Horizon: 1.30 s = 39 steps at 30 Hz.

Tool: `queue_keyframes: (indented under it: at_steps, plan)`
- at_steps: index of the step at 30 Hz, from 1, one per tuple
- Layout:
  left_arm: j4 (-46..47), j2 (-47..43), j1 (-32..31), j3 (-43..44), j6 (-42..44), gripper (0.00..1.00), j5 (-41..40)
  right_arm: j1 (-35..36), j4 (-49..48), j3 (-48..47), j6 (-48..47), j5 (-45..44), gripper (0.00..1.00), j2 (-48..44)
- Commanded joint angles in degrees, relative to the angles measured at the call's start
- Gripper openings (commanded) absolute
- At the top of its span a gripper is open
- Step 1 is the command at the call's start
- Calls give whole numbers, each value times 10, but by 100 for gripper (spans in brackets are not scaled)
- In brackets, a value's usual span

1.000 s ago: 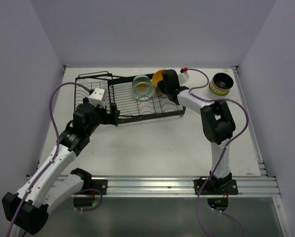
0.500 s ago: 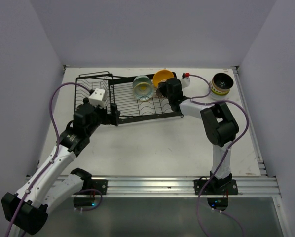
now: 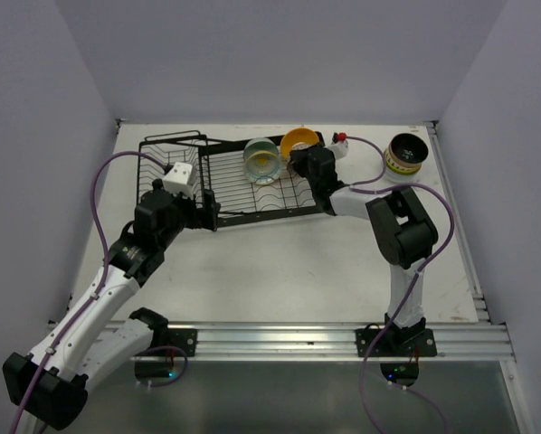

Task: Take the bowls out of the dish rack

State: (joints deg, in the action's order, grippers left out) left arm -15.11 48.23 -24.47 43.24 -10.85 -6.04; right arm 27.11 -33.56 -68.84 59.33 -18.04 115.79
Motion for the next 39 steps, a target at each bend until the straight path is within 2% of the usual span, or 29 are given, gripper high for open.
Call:
queue_keyframes:
  at_steps: [1,9,14,19,22,23,28,29,31,32,34,35,39]
  plan:
    - [11,-6,-3,-1,10,100,-7,-1,-100,-8,-37,0,0,-39]
    - [10,-4,-3,0,12,100,-12,-1,-104,-30,-56,13,0,-44]
    - [7,-5,-3,2,12,100,-19,-4,-78,-41,-94,15,0,-85]
    - [5,-9,-3,4,14,100,-33,-23,-27,-70,-115,78,0,-122]
    - [4,-15,-3,4,14,100,-43,-42,65,-94,-126,118,0,-153]
    - [3,-15,-3,3,14,100,-46,-48,122,-96,-139,122,0,-165]
    - [0,-19,-3,3,14,100,-59,-144,275,-88,-165,237,0,-260]
    - [0,-19,-3,3,15,100,-60,-160,349,-89,-188,277,0,-273]
    - [0,-18,-3,3,15,100,-61,-209,421,-92,-233,316,0,-303]
    - [-1,-18,-3,3,15,100,-61,-225,489,-91,-253,347,0,-310]
    - [-1,-18,-3,3,14,100,-61,-262,567,-95,-328,358,0,-326]
    - [0,-17,-3,3,13,100,-58,-268,643,-98,-355,348,0,-329]
    - [0,-16,-3,3,14,100,-52,-284,748,-85,-428,356,0,-318]
